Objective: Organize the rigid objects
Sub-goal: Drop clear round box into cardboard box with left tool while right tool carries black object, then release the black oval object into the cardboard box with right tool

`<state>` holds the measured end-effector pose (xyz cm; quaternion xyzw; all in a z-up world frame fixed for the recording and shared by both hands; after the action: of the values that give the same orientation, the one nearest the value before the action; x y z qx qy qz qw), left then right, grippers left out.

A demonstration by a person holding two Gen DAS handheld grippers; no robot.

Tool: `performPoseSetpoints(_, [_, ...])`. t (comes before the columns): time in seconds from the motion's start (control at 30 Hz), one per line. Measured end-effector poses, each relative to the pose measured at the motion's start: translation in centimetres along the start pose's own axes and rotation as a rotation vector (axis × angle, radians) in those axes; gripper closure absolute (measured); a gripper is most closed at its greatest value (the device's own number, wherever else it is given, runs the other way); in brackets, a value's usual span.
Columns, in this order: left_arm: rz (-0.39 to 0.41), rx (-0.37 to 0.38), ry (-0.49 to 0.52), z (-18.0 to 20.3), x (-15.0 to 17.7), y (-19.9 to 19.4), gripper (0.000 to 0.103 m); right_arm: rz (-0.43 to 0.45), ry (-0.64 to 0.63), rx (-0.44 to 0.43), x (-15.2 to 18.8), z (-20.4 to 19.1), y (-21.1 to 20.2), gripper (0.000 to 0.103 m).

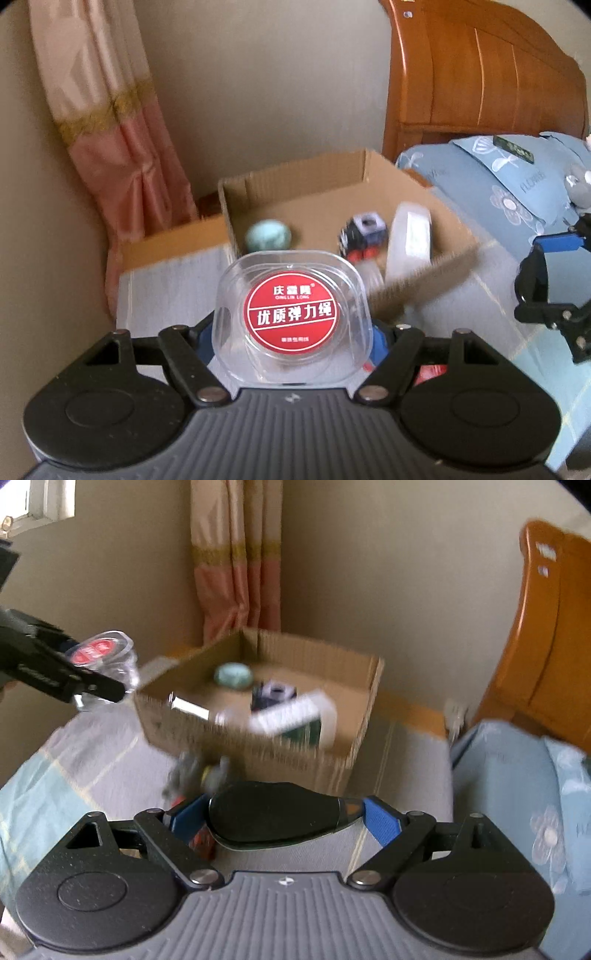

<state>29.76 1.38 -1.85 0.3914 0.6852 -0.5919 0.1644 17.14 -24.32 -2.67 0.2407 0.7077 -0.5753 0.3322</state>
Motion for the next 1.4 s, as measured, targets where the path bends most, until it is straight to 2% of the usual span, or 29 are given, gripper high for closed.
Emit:
performPoseSetpoints(0.2, [-0.005,-0.015,0.019,0.9,-3.2,3.0,0.029,0.018,-0.048,0.007,-3.3,0.4,0.6,0.010])
performPoseSetpoints(0.43, [-0.015,-0.020,0.023,1.8,-4.7,5.5,0.028,0.020,-0.097,0.018,-5.5,0.6,1.5,0.010])
performPoseSetpoints(0.5, [0.007,-0.025,0.017,1.9,-5.2,6.1,0.020,0.020,-0.099,0.017,-5.8,0.7,2.0,0.010])
performPoseSetpoints(0.53, [0.010,-0.027,0.011,1.9,-5.4,6.3,0.009,0.021,-0.097,0.014,-6.0,0.7,2.2,0.010])
performPoseSetpoints(0.57, [0.015,-0.035,0.000,1.8,-5.5,6.5,0.006,0.022,-0.091,0.009,-6.1,0.8,2.4,0.010])
performPoseSetpoints(0.7, [0.018,-0.024,-0.028,1.6,-5.2,6.6,0.006,0.029,-0.062,-0.008,-6.6,1.1,3.2,0.010])
performPoseSetpoints(0.83, [-0.015,0.002,-0.032,1.6,-4.0,6.5,0.006,0.039,-0.004,-0.015,-7.4,2.0,4.3,0.010])
performPoseSetpoints(1.0, [-0.044,-0.005,-0.008,1.8,-2.5,6.2,0.006,0.031,0.079,0.020,-8.8,4.2,6.6,0.010])
performPoseSetpoints(1.27, [-0.026,-0.015,0.015,1.4,-1.9,4.4,0.006,-0.020,0.197,0.060,-10.9,7.4,10.9,0.010])
performPoseSetpoints(1.33, [-0.023,-0.021,0.016,1.3,-1.8,4.1,0.006,-0.040,0.218,0.065,-10.9,7.7,11.4,0.000])
performPoseSetpoints(1.4, [-0.023,-0.020,0.018,1.3,-1.6,4.0,0.006,-0.045,0.223,0.070,-11.0,7.7,11.5,0.000])
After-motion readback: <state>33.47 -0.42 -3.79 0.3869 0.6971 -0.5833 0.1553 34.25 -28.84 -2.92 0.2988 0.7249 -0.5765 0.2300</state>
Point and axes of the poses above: each gripper's, at about its wrist camera, not at the fingertips, and y roughly the way its jaws point, z to its right, x to its underside, the point moved 6 cm from there along y, roughly the way its jaws point, and after that the axes turned 15 degrees about -x, right-handed, at the moved point
